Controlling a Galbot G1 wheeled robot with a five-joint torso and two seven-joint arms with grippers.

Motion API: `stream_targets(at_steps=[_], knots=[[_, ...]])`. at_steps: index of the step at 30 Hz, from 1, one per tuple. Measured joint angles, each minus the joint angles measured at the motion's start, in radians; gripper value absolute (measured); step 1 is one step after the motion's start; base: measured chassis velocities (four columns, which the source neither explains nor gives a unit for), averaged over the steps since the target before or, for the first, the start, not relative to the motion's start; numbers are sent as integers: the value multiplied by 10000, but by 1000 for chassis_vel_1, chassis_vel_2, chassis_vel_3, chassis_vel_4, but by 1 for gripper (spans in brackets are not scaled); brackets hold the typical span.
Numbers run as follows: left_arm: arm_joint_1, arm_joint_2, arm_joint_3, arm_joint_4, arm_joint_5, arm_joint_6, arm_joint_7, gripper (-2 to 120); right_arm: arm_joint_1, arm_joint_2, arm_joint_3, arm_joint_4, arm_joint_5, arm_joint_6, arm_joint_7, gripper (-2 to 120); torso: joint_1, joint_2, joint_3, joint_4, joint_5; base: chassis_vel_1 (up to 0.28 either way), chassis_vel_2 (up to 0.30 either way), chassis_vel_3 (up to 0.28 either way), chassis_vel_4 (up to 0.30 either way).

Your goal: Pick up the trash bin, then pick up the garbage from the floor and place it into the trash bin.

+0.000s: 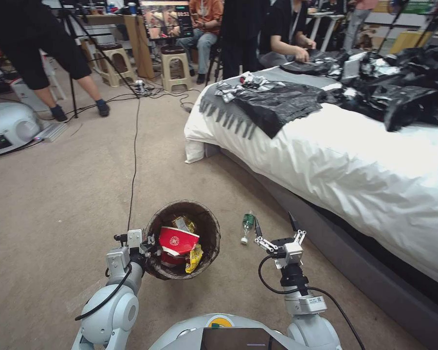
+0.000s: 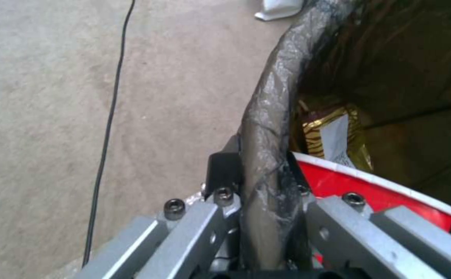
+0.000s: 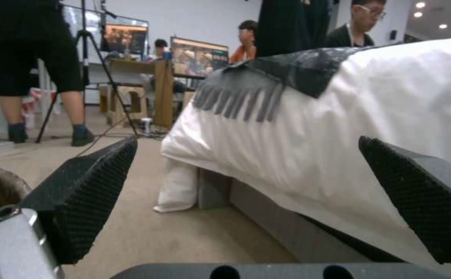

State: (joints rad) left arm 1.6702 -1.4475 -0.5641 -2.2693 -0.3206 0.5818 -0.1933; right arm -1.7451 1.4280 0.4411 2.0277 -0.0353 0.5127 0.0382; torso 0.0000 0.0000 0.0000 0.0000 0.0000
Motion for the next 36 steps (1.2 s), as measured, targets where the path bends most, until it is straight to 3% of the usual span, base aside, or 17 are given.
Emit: stream_targets(at_steps=[36], knots=[[-41,3,126,83,174,-202,128,3,164,29,23,62,154,-137,-214,100,0,0,0,-1,0,-14,22,22,-15]])
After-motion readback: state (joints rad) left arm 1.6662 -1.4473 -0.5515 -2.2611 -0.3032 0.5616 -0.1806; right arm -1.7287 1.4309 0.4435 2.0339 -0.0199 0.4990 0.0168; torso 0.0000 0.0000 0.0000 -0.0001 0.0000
